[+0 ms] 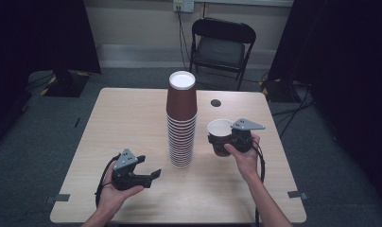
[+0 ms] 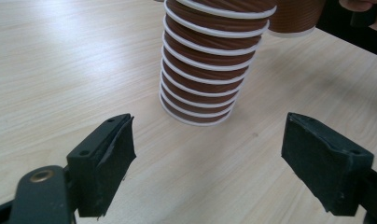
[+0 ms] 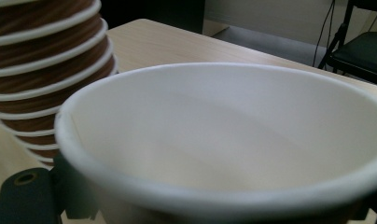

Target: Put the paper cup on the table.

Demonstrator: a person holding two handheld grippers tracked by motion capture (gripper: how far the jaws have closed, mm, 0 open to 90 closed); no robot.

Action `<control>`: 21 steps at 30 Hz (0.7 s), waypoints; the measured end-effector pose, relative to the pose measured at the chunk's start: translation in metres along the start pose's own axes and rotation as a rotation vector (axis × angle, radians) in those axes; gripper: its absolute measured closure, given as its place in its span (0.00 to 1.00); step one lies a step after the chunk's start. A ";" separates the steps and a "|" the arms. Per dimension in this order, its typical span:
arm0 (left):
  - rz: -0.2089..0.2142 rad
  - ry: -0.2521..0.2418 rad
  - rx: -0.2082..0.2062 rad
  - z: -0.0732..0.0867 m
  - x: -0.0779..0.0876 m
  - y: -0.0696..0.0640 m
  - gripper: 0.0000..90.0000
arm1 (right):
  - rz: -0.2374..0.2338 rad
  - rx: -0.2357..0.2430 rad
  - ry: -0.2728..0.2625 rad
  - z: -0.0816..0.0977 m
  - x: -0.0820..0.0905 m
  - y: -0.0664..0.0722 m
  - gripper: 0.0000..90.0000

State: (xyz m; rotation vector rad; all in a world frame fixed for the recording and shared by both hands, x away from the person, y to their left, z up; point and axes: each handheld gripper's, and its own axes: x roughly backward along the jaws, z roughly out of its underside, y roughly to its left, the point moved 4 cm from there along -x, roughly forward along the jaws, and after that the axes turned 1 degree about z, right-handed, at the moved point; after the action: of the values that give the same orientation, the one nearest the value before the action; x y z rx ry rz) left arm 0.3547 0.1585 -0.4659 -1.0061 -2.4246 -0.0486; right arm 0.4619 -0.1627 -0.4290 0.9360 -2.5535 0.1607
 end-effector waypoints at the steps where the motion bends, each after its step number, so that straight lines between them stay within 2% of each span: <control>1: -0.002 0.001 0.001 0.000 0.000 0.001 0.19 | 0.003 -0.009 0.004 0.000 -0.003 -0.003 0.13; 2: -0.002 0.001 0.001 0.000 0.000 0.001 0.19 | 0.003 -0.009 0.004 0.000 -0.003 -0.003 0.13; 6: 0.001 0.003 0.014 -0.001 -0.003 0.003 0.19 | 0.032 -0.051 0.012 0.002 -0.018 -0.020 0.13; 11: -0.005 0.019 0.023 0.001 -0.005 0.007 0.19 | 0.048 -0.057 0.038 0.003 -0.030 -0.032 0.12; 14: -0.009 0.016 0.024 0.001 -0.004 0.008 0.19 | 0.051 -0.068 0.045 0.005 -0.039 -0.035 0.12; 18: -0.007 0.013 0.015 0.001 -0.002 0.007 0.19 | 0.045 -0.076 0.055 0.007 -0.050 -0.032 0.12; 21: -0.013 0.037 -0.028 0.005 0.000 0.006 0.20 | 0.048 -0.078 0.054 0.008 -0.057 -0.032 0.11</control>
State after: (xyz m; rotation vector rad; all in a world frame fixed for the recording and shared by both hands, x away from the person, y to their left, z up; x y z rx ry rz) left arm 0.3565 0.1636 -0.4708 -0.9927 -2.4037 -0.1049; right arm 0.5190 -0.1553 -0.4616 0.8313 -2.5149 0.0980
